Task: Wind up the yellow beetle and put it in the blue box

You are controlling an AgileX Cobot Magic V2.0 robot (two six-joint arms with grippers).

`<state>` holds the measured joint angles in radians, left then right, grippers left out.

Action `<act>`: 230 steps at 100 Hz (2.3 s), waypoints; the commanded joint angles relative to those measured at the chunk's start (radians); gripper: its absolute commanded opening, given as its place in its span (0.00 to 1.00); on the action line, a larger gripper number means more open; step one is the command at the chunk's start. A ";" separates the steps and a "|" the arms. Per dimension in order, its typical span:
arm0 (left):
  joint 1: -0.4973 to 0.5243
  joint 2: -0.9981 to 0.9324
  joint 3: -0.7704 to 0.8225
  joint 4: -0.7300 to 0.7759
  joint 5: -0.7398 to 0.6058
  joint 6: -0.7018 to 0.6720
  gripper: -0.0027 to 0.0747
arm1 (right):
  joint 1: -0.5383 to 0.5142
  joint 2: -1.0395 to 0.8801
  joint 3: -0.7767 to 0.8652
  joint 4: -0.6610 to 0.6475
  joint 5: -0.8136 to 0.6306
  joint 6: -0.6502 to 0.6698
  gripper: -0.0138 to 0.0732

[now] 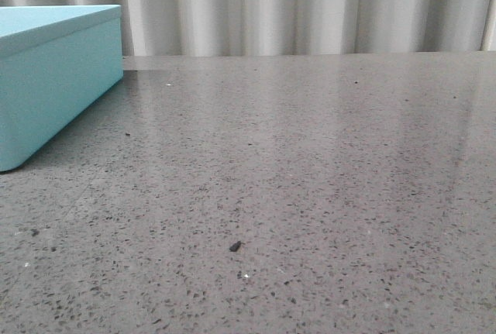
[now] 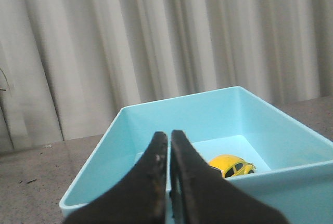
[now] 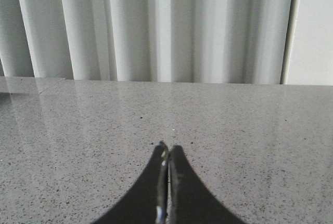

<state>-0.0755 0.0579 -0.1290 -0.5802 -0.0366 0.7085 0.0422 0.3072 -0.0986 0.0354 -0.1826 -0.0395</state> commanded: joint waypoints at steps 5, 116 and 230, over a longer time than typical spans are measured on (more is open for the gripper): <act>0.002 0.009 -0.026 -0.011 -0.067 -0.011 0.01 | -0.002 0.008 -0.025 0.003 -0.082 -0.007 0.09; 0.002 0.009 -0.022 -0.022 -0.055 -0.011 0.01 | -0.002 0.008 -0.025 0.003 -0.082 -0.007 0.09; 0.004 -0.095 0.154 0.568 0.353 -0.916 0.01 | -0.002 0.010 -0.025 0.003 -0.080 -0.007 0.09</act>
<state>-0.0740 -0.0033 -0.0005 0.0000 0.3443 -0.2002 0.0422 0.3072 -0.0981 0.0417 -0.1828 -0.0395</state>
